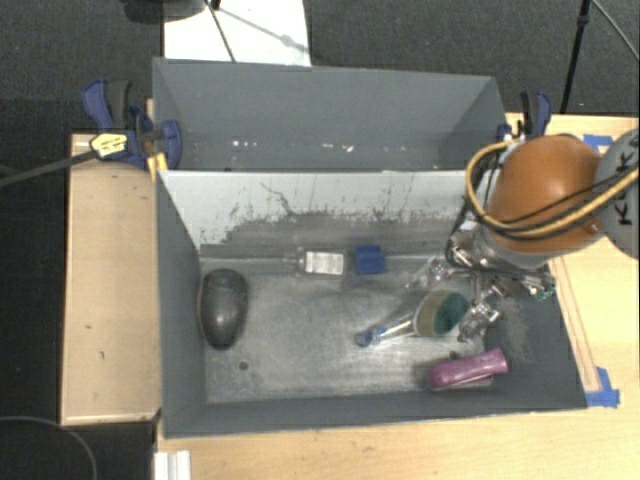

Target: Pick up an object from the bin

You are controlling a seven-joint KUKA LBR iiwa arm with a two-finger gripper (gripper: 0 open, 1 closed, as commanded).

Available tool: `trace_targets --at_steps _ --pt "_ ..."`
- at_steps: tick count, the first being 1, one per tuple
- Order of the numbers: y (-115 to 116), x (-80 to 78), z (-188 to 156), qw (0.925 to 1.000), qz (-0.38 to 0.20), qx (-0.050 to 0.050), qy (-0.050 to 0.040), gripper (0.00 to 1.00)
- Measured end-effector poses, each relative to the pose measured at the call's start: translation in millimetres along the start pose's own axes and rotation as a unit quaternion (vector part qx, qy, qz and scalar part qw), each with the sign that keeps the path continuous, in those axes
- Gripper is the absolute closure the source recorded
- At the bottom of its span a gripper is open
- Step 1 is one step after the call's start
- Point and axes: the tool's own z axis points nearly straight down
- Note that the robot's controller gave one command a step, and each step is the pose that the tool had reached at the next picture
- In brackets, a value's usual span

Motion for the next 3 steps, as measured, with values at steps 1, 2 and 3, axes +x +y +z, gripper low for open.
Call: trace_targets --at_steps 1,2,3 --pt "-29.8 14.5 32.2 0.9985 -0.054 -0.001 -0.0021 0.00" --pt "-6.9 -1.3 30.8 0.9897 -0.143 0.002 0.0005 0.00" --pt "-5.9 -3.1 30.2 0.9900 -0.141 0.002 -0.0018 1.00"
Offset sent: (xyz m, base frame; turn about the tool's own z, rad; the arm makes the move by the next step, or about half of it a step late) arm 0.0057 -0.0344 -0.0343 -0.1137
